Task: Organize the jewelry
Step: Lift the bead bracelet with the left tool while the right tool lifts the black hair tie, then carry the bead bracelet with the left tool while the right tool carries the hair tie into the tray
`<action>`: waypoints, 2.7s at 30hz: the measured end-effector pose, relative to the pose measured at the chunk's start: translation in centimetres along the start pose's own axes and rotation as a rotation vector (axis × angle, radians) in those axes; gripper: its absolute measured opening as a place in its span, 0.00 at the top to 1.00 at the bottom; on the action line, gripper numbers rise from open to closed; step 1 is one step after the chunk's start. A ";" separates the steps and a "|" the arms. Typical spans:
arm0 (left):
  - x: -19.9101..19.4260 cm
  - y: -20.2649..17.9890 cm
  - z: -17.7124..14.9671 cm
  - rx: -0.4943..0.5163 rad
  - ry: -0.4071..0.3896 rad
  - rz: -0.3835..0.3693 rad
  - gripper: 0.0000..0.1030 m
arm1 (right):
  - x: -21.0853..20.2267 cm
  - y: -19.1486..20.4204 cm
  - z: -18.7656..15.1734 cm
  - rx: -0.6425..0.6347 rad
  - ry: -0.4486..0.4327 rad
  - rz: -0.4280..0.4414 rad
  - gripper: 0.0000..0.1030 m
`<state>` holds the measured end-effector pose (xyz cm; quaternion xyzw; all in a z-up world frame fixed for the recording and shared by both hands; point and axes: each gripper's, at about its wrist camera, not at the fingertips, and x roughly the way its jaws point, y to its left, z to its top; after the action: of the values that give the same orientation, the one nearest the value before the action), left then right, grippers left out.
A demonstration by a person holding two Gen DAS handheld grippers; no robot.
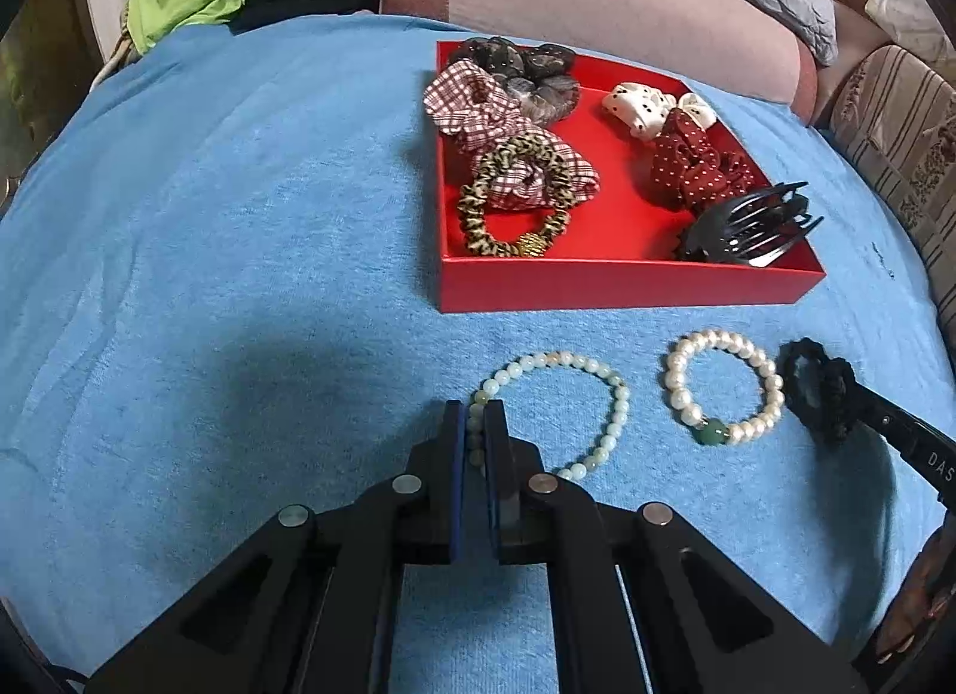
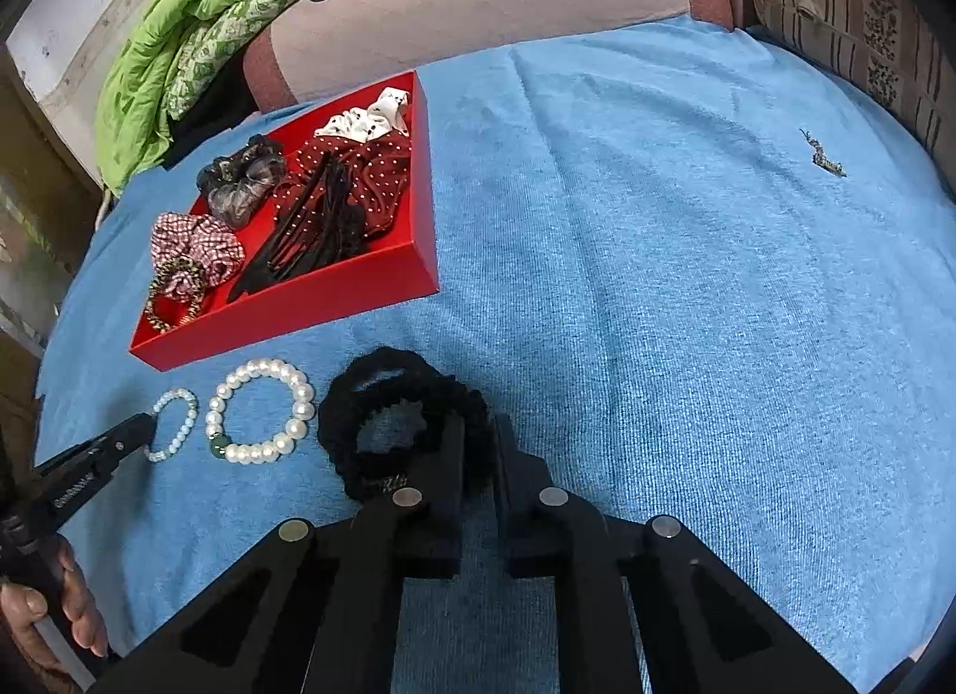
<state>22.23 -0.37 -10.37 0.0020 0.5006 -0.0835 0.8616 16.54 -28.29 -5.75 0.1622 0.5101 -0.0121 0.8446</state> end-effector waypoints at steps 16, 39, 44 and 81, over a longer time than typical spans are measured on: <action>-6.5 -1.0 -0.3 0.025 -0.105 0.000 0.95 | -4.8 1.2 -0.7 -0.032 -0.070 -0.067 0.92; -15.0 -3.0 -0.5 0.099 -0.257 0.044 0.95 | -10.4 5.9 -0.9 -0.152 -0.165 -0.079 0.92; -15.4 -3.0 -0.3 0.106 -0.262 0.051 0.95 | -11.1 6.5 -0.8 -0.166 -0.181 -0.077 0.92; -12.0 -4.0 8.9 0.126 -0.236 -0.064 0.95 | -7.1 8.5 8.5 -0.151 -0.150 0.025 0.92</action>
<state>23.53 -3.37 4.72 0.0302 0.3892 -0.1421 0.9096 22.00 -23.71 6.23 0.1031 0.4430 0.0250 0.8902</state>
